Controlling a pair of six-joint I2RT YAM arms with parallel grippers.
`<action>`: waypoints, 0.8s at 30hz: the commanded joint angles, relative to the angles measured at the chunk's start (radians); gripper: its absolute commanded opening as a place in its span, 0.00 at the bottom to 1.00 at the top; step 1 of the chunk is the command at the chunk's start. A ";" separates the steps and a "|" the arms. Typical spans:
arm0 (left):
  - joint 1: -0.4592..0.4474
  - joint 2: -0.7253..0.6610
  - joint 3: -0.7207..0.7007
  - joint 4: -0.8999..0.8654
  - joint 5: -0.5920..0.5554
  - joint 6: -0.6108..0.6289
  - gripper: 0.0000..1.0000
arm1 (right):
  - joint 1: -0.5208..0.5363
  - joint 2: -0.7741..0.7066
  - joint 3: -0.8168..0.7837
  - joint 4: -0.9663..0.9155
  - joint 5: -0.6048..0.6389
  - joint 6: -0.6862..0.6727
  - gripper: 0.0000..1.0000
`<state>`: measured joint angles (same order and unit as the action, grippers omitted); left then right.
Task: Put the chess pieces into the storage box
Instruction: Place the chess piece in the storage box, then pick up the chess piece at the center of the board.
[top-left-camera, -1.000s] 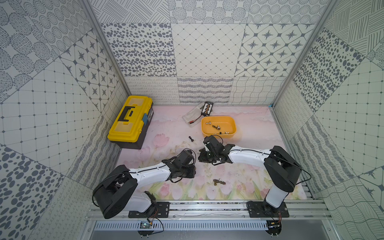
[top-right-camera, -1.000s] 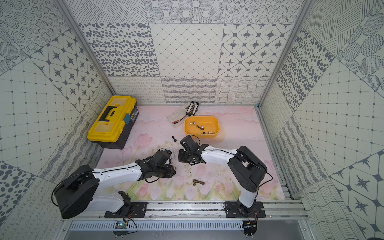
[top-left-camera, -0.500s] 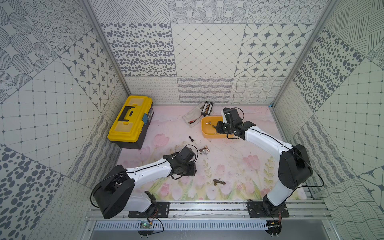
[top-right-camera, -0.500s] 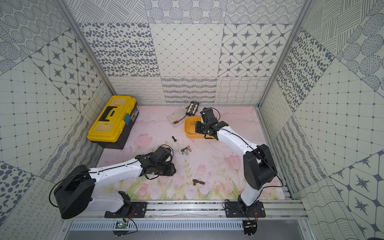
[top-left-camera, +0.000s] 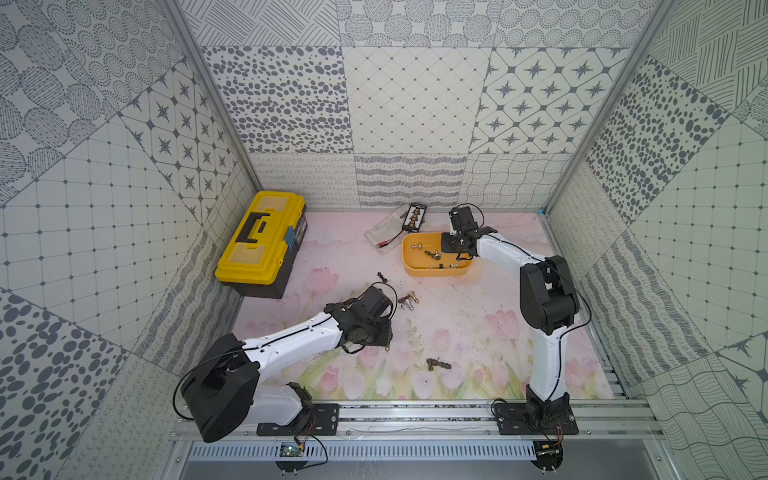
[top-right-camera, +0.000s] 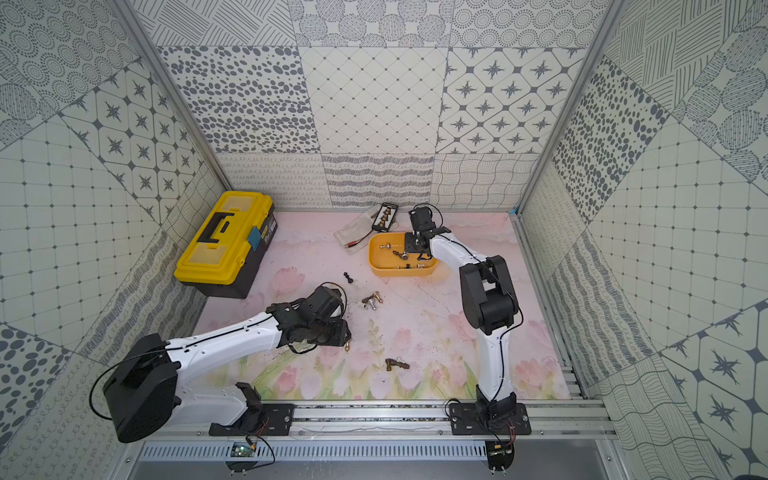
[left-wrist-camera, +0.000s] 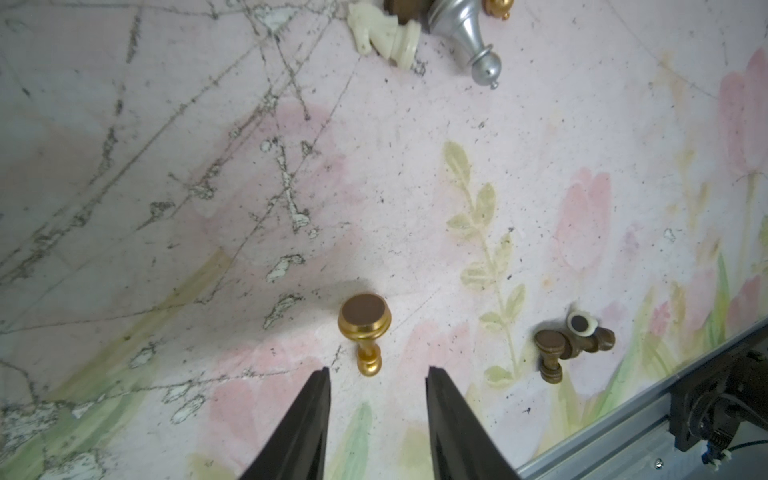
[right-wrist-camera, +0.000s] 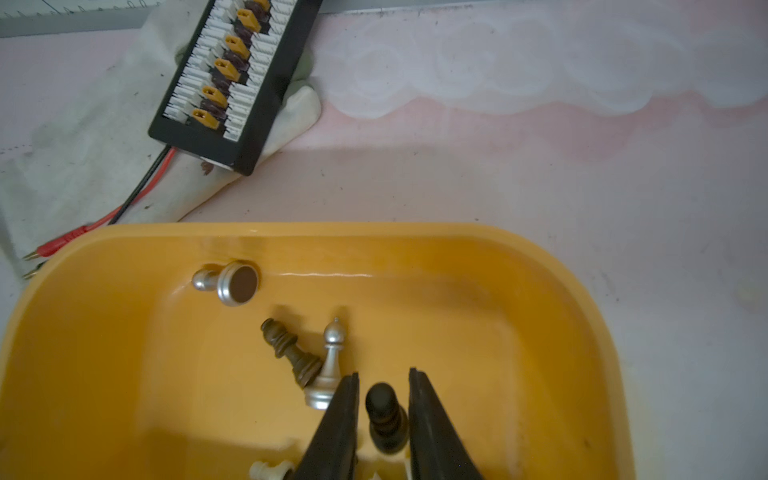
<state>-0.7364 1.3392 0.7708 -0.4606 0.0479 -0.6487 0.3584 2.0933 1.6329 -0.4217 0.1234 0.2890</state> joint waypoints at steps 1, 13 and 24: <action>-0.006 -0.013 0.025 -0.066 -0.014 0.029 0.44 | 0.000 -0.009 0.061 0.010 0.029 -0.036 0.41; -0.124 -0.082 0.116 -0.035 -0.065 0.249 0.43 | 0.015 -0.478 -0.225 -0.057 -0.120 0.078 0.44; -0.138 0.008 0.177 -0.215 -0.152 -0.036 0.43 | 0.294 -0.961 -0.683 -0.156 -0.125 0.270 0.42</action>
<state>-0.8677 1.3392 0.9440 -0.5449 -0.0254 -0.5629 0.6052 1.1732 1.0092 -0.5457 -0.0097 0.4778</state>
